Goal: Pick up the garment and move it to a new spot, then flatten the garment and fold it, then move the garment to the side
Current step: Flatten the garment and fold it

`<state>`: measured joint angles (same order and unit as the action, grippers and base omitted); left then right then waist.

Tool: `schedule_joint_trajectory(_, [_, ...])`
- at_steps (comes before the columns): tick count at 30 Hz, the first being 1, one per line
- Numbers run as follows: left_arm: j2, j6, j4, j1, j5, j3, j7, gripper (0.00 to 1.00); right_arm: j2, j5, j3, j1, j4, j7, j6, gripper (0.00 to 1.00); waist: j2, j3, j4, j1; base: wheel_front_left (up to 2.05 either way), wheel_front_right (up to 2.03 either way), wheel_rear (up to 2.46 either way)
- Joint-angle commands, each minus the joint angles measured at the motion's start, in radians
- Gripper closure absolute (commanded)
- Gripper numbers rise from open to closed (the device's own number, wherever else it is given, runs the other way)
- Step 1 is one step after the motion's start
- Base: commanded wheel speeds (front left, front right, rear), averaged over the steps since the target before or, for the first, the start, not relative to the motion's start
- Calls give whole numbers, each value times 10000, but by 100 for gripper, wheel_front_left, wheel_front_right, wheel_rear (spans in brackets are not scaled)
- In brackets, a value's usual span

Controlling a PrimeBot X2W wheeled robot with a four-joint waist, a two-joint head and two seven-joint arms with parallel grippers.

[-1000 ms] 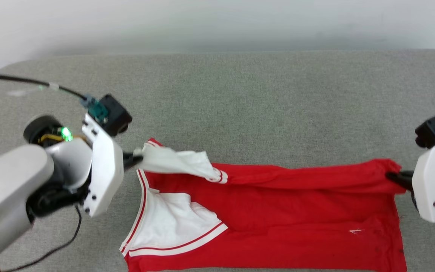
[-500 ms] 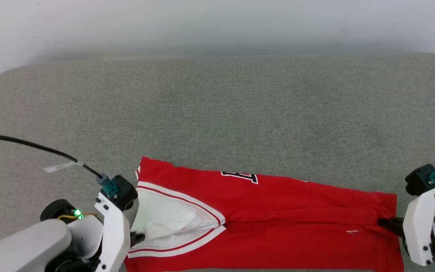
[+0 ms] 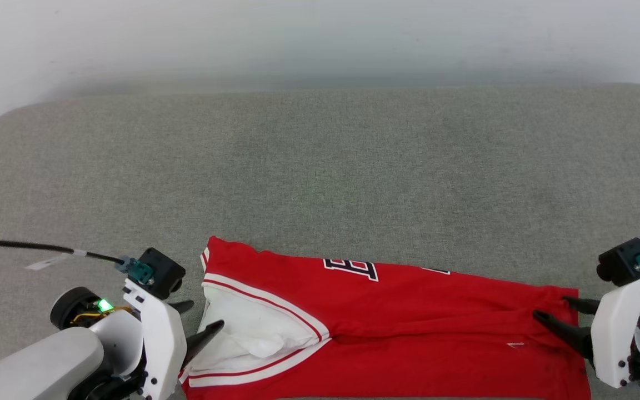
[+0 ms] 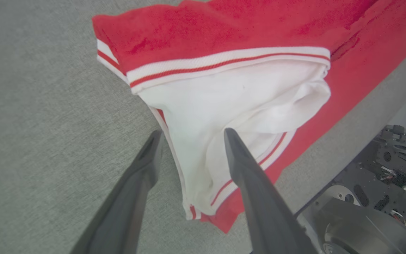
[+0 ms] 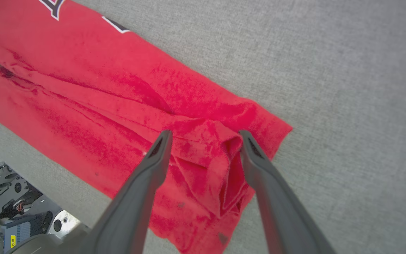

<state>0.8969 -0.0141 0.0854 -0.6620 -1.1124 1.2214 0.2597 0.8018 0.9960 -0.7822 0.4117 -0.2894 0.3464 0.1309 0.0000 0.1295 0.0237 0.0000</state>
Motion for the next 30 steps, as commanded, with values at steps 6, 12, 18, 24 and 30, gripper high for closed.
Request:
schedule_joint_trajectory(6, [136,1518,-586,549,649,-783,-2248,0,424,393,1013,-585,889,-866,-4,0,0,-289,31,0,0,0,0])
schedule_joint_trajectory(12, [-125,3250,-780,1144,1195,-1493,-4403,0,507,762,2401,-1145,834,-1449,-4,0,0,-302,120,0,0,0,0])
schedule_joint_trajectory(18, [-709,4746,-724,1919,1767,-2291,-5208,0,182,1378,3429,-1921,170,-1438,-4,0,0,-201,229,0,0,0,0])
schedule_joint_trajectory(24, [-1382,5578,-1028,2764,3013,-3562,-5261,0,-303,1944,3902,-2427,-330,-1262,-4,0,0,-82,279,0,0,0,0])
schedule_joint_trajectory(30, [-2384,5852,-1323,4053,4670,-5370,-5256,0,-1021,2400,3963,-2698,-814,-715,-4,0,0,33,277,0,0,0,0])
